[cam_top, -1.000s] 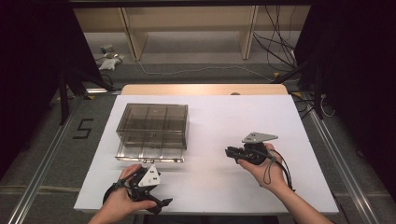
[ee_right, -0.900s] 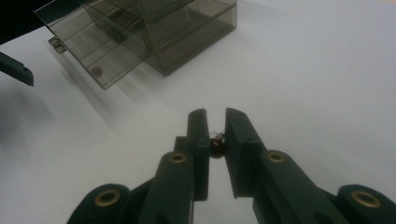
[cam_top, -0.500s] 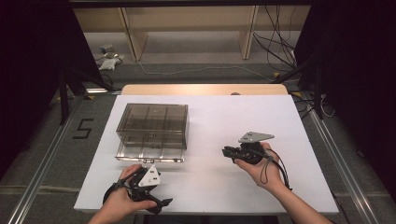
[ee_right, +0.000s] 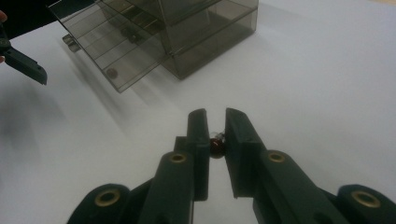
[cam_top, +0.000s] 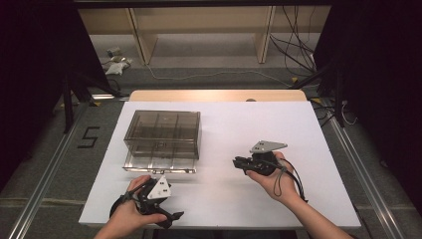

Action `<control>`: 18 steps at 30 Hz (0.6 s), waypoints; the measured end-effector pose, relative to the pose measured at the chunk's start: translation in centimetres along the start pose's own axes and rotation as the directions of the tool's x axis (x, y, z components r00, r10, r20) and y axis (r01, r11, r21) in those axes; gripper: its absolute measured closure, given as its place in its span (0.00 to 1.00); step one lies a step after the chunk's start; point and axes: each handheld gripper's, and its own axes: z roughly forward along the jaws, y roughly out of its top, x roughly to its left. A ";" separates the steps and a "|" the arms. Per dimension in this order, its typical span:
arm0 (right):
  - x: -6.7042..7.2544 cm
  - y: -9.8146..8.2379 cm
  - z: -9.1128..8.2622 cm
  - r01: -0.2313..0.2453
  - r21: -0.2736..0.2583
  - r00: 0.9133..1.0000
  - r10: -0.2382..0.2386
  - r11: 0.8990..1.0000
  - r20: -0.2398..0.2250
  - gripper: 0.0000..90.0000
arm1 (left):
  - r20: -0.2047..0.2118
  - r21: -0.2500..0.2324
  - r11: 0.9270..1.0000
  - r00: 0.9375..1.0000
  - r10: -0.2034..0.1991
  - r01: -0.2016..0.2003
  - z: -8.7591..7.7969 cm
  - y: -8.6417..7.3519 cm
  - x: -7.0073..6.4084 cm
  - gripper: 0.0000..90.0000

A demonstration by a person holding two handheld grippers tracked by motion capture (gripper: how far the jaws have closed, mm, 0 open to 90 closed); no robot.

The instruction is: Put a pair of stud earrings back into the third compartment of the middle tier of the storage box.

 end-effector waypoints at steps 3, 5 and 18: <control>0.1 0.1 0.2 0.004 -0.002 1.000 -0.004 1.000 0.000 0.90 | 0.000 -0.001 1.000 1.000 -0.001 0.001 0.0 0.0 0.0 0.06; 0.2 0.1 0.2 0.005 -0.001 1.000 -0.005 1.000 -0.002 0.90 | 0.000 -0.001 1.000 1.000 0.000 0.000 0.0 0.0 0.0 0.06; 0.7 0.5 0.8 0.021 -0.003 1.000 -0.021 1.000 -0.012 0.90 | -0.001 -0.001 1.000 1.000 0.000 0.000 0.0 0.0 0.0 0.06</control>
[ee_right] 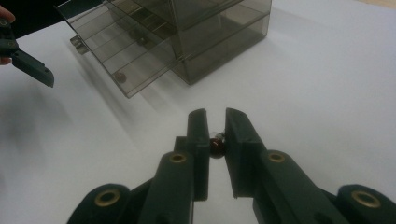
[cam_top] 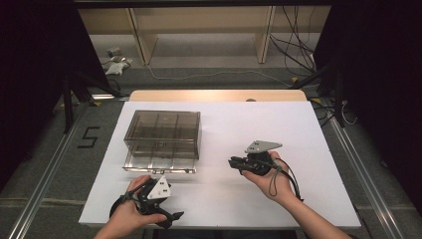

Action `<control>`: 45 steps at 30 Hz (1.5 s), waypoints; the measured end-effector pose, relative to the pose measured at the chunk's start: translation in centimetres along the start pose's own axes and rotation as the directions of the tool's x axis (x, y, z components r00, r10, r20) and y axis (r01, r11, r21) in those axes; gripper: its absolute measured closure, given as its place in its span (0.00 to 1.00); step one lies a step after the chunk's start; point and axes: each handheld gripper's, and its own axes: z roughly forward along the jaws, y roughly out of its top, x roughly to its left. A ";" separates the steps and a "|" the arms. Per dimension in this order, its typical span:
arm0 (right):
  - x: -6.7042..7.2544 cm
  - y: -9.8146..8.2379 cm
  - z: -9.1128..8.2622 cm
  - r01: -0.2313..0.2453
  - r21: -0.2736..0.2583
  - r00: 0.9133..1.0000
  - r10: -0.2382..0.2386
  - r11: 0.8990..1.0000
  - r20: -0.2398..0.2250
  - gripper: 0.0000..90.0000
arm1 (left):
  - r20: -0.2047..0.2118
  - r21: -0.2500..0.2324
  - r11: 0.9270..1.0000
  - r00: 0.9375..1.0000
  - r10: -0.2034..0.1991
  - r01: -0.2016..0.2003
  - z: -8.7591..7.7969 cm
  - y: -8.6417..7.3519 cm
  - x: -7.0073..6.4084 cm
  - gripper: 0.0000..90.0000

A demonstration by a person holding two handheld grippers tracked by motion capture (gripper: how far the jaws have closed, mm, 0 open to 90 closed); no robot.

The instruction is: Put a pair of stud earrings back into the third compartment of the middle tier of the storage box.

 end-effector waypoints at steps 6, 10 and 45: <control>0.1 0.1 0.3 0.002 0.000 1.000 -0.002 1.000 -0.005 0.90 | 0.000 0.000 1.000 1.000 -0.001 0.001 0.0 0.0 0.0 0.06; 0.2 0.3 0.4 0.005 -0.002 1.000 -0.005 1.000 -0.008 0.90 | 0.001 -0.001 1.000 1.000 0.000 0.000 0.0 0.0 0.0 0.06; 1.4 1.4 2.0 0.030 -0.002 0.999 -0.030 1.000 -0.040 0.90 | 0.000 0.000 1.000 1.000 -0.002 0.002 0.0 0.0 0.0 0.06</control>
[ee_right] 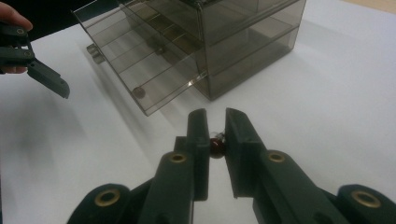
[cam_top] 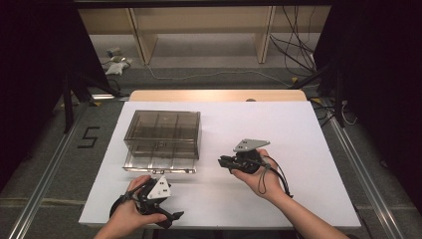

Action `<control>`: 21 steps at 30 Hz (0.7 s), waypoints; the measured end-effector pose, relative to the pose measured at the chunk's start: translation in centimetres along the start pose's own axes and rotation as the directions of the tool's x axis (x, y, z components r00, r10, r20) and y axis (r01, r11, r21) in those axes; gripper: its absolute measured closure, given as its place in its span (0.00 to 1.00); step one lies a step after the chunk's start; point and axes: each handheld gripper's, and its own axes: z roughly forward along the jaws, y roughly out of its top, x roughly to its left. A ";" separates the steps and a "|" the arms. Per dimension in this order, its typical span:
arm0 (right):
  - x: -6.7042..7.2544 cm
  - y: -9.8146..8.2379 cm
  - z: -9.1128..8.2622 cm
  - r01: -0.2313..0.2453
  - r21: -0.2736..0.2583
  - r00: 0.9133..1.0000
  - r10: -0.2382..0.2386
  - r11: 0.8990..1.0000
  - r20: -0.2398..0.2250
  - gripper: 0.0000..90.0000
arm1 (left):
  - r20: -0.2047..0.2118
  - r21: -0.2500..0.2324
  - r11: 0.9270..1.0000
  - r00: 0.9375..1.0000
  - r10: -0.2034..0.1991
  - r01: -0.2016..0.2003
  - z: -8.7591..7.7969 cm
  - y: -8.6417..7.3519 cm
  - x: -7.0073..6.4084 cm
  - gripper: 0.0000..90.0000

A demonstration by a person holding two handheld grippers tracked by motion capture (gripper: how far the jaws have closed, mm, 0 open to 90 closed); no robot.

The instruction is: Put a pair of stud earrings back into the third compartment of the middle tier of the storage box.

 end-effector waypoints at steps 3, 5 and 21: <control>0.1 0.1 0.1 0.002 -0.001 1.000 -0.002 1.000 -0.002 0.90 | 0.001 0.001 1.000 1.000 0.001 -0.001 0.0 0.0 0.0 0.06; 0.1 0.1 0.1 0.003 0.000 1.000 -0.003 1.000 -0.003 0.90 | 0.000 0.001 1.000 1.000 0.001 -0.001 0.0 0.0 0.0 0.06; 0.5 0.5 0.7 0.014 -0.002 1.000 -0.014 1.000 -0.013 0.90 | 0.000 0.002 1.000 1.000 0.001 -0.001 0.0 0.0 0.0 0.06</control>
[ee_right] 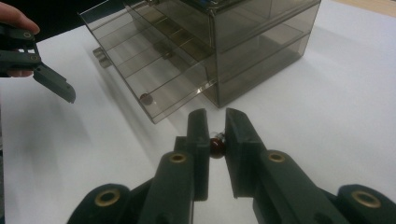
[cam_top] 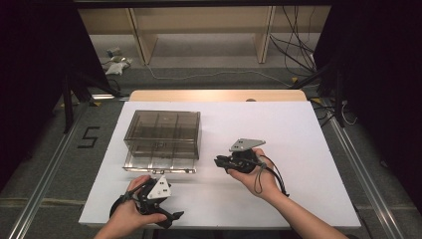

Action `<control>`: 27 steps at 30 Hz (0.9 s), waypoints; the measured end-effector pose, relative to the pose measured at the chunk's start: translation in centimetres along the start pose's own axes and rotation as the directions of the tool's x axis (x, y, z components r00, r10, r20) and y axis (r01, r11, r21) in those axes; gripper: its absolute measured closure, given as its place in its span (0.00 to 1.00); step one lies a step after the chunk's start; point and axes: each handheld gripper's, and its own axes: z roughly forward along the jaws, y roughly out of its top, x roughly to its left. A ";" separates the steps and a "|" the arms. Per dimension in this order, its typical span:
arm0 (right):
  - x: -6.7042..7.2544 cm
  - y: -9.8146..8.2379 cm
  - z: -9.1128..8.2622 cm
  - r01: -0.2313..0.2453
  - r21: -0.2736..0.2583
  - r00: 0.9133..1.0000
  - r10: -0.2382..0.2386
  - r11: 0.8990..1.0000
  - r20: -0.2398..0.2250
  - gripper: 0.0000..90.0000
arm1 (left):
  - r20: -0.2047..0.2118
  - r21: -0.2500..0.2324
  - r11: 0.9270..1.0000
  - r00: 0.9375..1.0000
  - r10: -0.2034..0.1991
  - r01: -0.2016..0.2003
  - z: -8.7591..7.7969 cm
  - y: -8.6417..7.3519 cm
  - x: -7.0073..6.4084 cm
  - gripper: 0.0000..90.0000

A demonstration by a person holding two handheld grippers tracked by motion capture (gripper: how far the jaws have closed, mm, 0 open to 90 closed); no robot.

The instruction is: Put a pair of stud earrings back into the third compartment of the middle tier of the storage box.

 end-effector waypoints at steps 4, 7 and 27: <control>0.1 0.2 0.2 0.003 -0.002 1.000 -0.003 1.000 -0.003 0.90 | 0.000 -0.002 1.000 1.000 -0.001 0.001 0.0 0.0 0.0 0.06; 0.2 0.3 0.3 0.004 -0.002 1.000 -0.004 1.000 -0.005 0.90 | 0.000 -0.001 1.000 1.000 -0.001 0.001 0.0 0.0 0.0 0.06; 0.8 1.2 1.2 0.019 -0.011 1.000 -0.020 1.000 -0.024 0.90 | 0.001 -0.002 1.000 1.000 -0.001 0.001 0.0 0.0 0.0 0.06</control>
